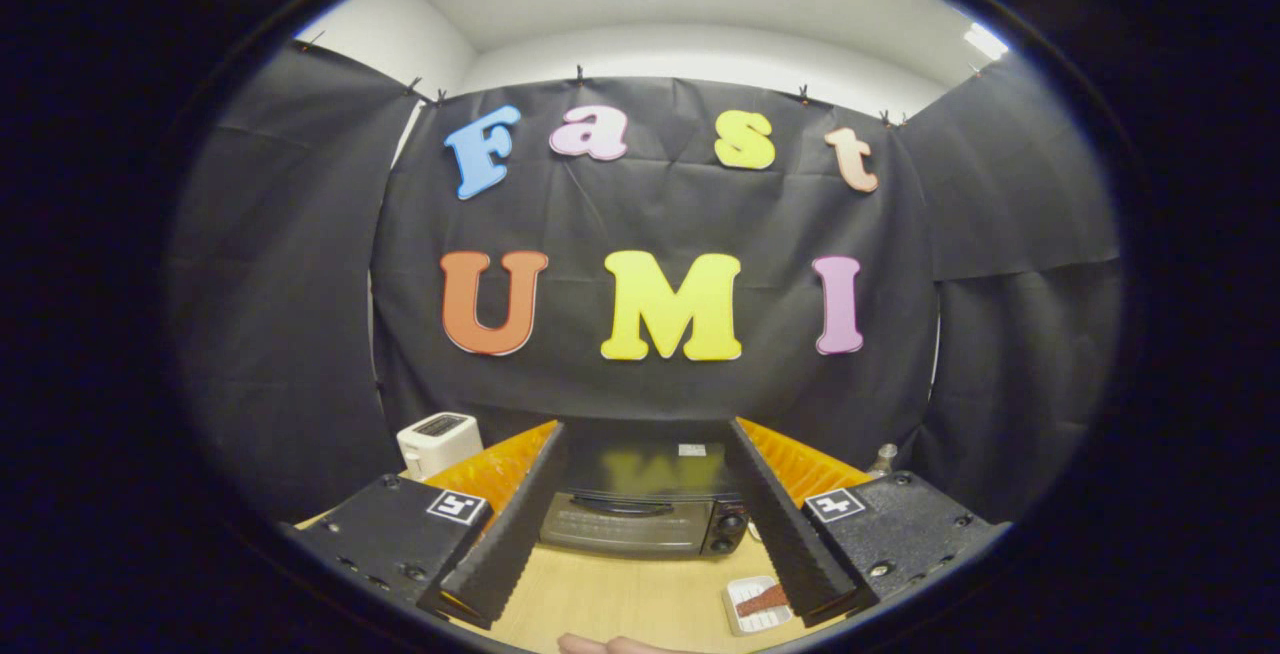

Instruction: Open the toaster oven, put the food inside, and close the toaster oven door.

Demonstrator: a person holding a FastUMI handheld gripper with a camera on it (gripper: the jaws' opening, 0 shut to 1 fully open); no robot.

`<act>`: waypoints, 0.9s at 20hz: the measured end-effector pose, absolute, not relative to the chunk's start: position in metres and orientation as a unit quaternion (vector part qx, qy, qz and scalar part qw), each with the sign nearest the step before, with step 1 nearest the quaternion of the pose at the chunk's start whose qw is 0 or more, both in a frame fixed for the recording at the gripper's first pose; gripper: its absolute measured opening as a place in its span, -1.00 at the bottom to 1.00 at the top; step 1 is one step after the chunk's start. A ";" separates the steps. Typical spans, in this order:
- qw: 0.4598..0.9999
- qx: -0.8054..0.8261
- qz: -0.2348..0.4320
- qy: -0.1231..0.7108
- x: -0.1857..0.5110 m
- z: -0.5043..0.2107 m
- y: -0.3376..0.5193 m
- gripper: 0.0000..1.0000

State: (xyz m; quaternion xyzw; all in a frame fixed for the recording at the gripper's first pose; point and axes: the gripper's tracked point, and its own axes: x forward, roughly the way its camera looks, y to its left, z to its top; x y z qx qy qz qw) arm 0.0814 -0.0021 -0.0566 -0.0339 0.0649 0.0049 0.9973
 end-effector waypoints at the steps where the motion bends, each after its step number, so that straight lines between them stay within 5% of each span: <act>1: 0.997 -0.031 0.008 0.069 0.094 -0.062 0.000 1.00; 18: 0.965 -0.046 -0.007 0.260 0.260 -0.269 -0.009 1.00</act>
